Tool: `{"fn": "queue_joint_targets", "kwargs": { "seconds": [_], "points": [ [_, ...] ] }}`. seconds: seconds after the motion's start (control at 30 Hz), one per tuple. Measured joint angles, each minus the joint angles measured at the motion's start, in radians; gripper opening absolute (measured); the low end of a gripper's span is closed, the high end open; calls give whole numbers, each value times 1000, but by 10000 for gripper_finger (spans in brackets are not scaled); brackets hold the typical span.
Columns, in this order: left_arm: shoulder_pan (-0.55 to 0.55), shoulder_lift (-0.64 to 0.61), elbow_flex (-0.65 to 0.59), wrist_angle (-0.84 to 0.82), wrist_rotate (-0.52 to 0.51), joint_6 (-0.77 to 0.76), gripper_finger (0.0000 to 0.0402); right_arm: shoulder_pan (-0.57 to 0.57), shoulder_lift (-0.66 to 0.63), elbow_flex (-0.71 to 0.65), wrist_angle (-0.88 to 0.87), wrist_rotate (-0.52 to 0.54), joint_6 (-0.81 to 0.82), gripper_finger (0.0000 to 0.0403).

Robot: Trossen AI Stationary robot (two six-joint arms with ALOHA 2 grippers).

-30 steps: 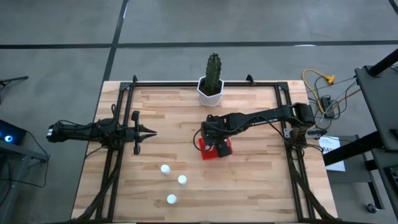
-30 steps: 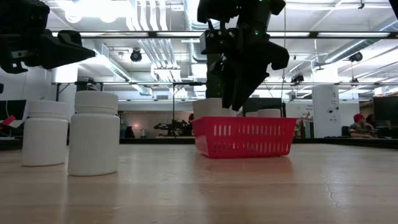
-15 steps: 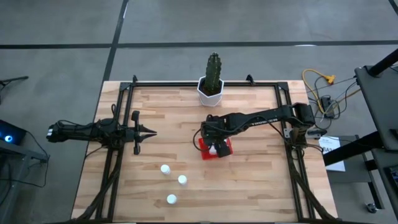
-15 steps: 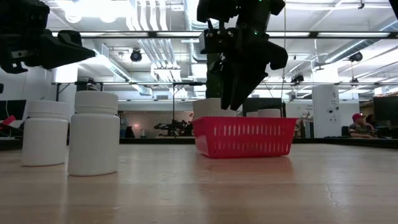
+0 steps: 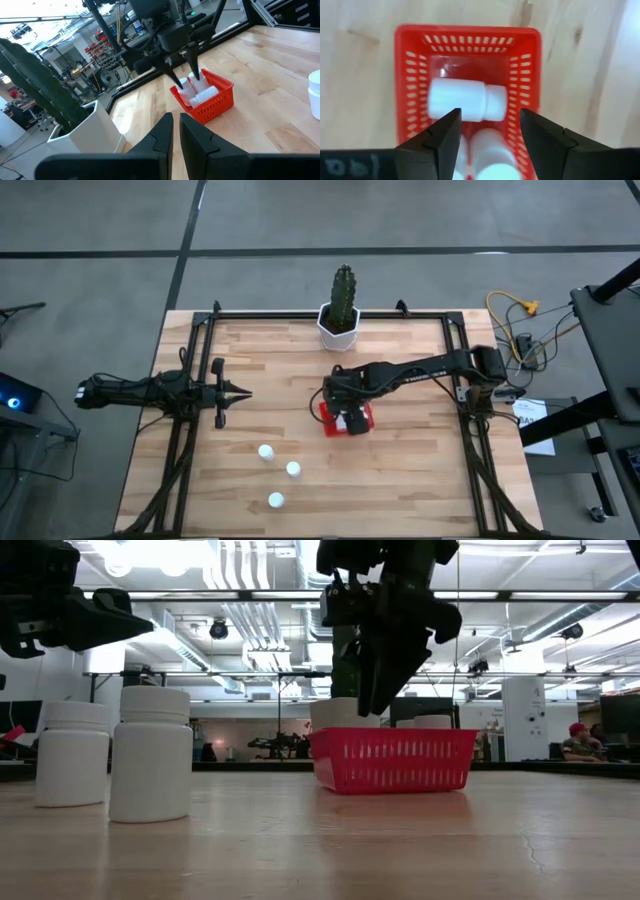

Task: Pick and place pill bottles into a basket
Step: Put the white pill bottle into the red bin

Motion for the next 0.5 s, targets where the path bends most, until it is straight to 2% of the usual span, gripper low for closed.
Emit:
{"fn": "queue_joint_targets", "kwargs": {
  "seconds": [0.5],
  "points": [
    [0, 0, 0, 0, 0, 0, 15, 38, 0, 0, 66, -2, 353, 192]
  ]
}}
